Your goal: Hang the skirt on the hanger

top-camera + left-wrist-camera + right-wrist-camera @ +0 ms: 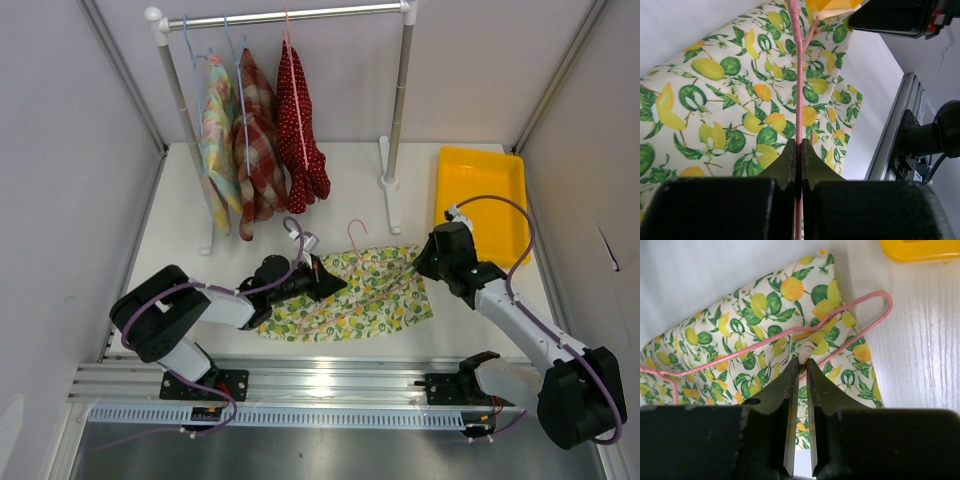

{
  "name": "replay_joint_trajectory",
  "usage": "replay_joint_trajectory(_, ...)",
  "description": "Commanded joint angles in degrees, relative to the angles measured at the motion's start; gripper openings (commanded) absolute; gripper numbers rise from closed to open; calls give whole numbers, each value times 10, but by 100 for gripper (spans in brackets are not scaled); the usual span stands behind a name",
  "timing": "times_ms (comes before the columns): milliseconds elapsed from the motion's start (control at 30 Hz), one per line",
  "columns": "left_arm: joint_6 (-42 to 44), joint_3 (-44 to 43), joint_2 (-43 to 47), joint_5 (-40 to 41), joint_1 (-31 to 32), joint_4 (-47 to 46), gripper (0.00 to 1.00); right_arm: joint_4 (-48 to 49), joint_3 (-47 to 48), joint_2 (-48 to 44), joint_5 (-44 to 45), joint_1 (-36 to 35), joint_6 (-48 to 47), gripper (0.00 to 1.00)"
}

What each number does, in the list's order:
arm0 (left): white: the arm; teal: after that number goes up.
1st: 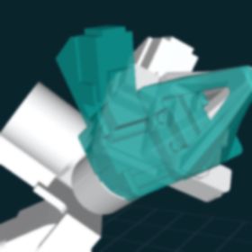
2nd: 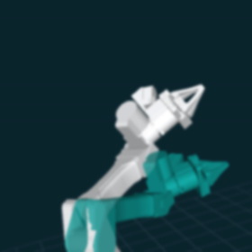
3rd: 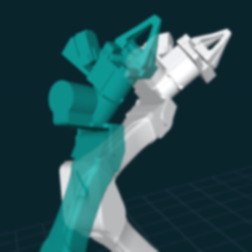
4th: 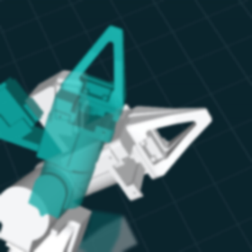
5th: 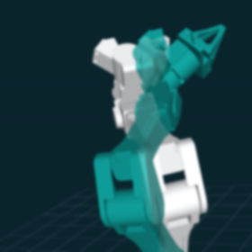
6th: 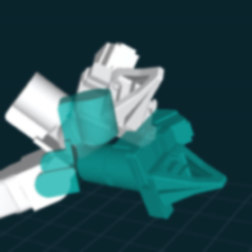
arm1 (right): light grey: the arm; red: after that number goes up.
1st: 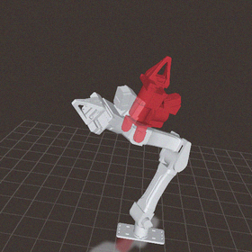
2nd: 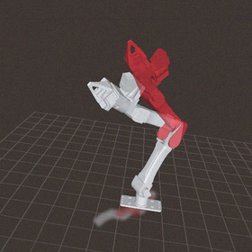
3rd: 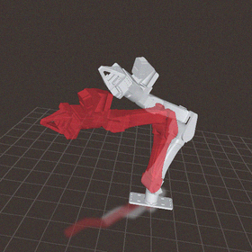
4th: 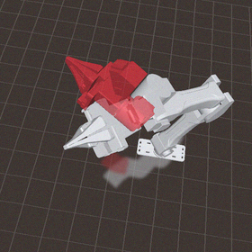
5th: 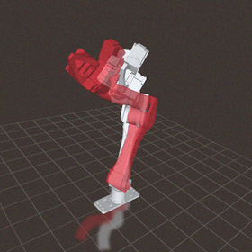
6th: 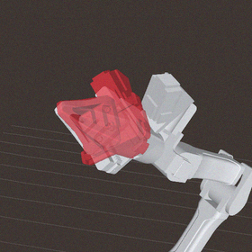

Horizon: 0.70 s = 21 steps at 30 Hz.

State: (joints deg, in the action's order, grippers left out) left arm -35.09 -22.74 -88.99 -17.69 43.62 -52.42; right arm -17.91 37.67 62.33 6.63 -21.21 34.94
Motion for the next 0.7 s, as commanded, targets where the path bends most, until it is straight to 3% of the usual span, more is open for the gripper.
replay_joint_trajectory(0,3,12,-5,19,-4,-49,0,-63,35,-21,6,-1,0,15)
replay_joint_trajectory(367,34,54,27,51,-20,-38,0,-141,80,-54,-21,55,-22,15)
replay_joint_trajectory(667,63,91,56,60,-34,-27,0,-144,137,-8,-60,103,-39,14)
